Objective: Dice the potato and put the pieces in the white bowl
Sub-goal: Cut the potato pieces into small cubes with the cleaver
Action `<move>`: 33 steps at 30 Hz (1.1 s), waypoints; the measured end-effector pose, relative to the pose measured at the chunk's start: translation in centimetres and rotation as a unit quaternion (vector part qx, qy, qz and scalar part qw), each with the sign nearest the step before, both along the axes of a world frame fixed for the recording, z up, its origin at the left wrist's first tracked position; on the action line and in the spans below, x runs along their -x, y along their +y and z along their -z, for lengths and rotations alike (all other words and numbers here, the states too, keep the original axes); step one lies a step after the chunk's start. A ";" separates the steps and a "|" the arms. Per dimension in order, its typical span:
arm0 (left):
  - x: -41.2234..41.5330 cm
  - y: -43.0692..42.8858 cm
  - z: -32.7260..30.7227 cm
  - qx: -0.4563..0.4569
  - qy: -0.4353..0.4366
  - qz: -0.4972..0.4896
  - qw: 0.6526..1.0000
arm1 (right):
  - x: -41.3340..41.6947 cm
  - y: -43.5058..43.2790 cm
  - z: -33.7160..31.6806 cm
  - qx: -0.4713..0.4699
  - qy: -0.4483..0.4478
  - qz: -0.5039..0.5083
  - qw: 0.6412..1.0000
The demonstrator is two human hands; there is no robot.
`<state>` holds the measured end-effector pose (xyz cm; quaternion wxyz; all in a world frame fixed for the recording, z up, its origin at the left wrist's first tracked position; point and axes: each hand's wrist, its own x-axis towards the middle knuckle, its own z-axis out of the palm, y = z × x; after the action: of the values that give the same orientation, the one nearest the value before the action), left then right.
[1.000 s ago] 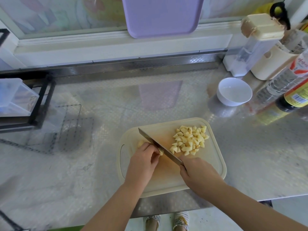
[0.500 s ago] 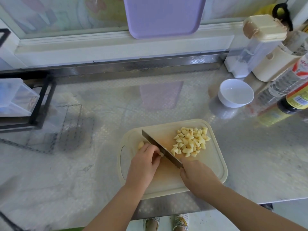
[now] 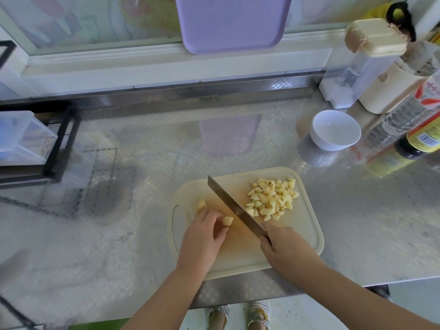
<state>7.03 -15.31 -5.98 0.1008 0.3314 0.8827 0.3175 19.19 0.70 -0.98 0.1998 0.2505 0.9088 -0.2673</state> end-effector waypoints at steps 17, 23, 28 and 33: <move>0.0 0.7 0.1 0.008 -0.008 -0.014 1.000 | -0.3 -2.0 0.4 -0.010 -0.005 -0.005 1.000; 0.0 0.8 0.1 0.016 -0.007 -0.015 1.000 | -0.1 -2.1 0.3 -0.024 -0.018 -0.013 0.999; 0.1 0.8 0.1 0.020 -0.006 -0.009 1.000 | 0.2 -2.3 0.4 -0.041 -0.030 -0.028 0.998; 0.2 0.9 0.4 0.028 -0.001 -0.006 1.000 | 0.6 -2.5 0.7 -0.039 -0.061 -0.027 0.997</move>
<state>6.80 -14.46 -6.42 0.1090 0.3224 0.8933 0.2935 18.59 -1.85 -1.67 0.2520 0.2490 0.9111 -0.2109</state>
